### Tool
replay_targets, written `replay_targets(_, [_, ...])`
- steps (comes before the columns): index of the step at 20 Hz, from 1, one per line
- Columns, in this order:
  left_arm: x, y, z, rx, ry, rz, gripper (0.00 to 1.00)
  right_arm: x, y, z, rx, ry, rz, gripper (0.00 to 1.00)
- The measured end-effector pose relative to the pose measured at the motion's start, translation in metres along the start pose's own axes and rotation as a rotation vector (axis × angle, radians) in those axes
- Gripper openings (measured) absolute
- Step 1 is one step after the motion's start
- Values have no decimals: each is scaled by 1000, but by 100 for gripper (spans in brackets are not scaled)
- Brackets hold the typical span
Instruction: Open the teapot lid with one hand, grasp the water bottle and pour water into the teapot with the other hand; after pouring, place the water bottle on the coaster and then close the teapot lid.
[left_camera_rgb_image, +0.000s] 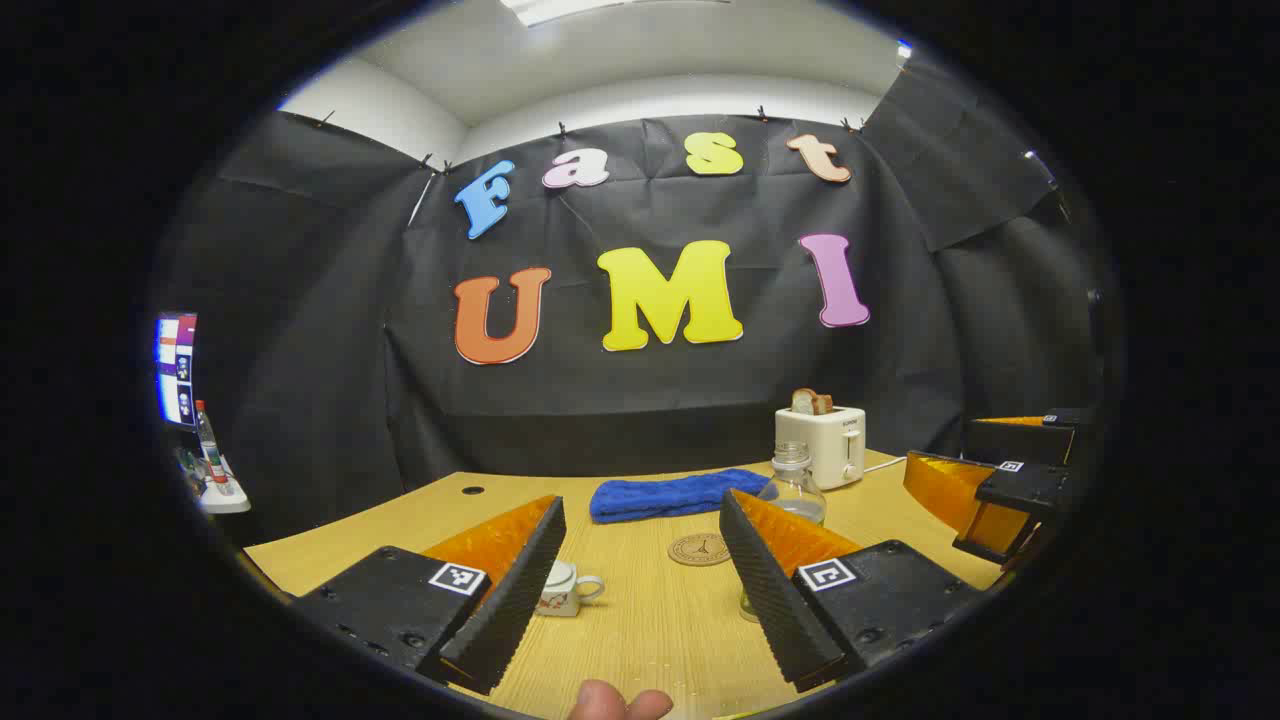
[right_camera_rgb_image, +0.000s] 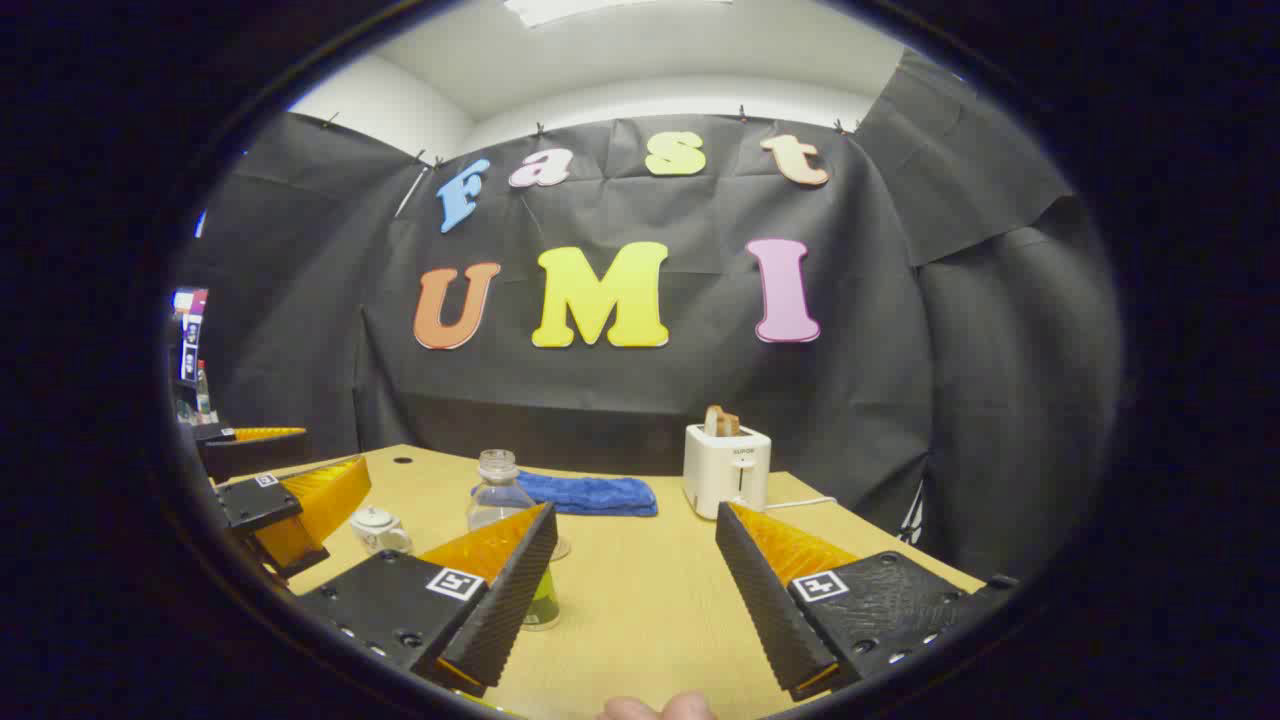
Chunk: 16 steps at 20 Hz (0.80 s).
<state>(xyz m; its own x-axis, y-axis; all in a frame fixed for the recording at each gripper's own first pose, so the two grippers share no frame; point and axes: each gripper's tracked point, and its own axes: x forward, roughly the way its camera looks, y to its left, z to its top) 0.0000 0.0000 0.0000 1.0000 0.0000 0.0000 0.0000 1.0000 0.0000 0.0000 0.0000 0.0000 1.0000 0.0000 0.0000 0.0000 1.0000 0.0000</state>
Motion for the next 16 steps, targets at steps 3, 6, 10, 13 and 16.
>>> replay_targets(3, [1,5,-4,-17,16,17,97,1,1,2,-7,-3,-1,98])
replay_targets(6, [1,5,-5,-19,22,19,98,2,2,2,-8,-2,-3,98])
replay_targets(10, [1,7,-5,-25,22,25,97,2,4,2,-15,2,-3,96])
replay_targets(13, [2,6,-6,-29,27,21,97,1,5,3,-18,-1,-2,95])
replay_targets(16, [3,8,-9,-30,32,25,97,1,6,2,-14,0,-1,95])
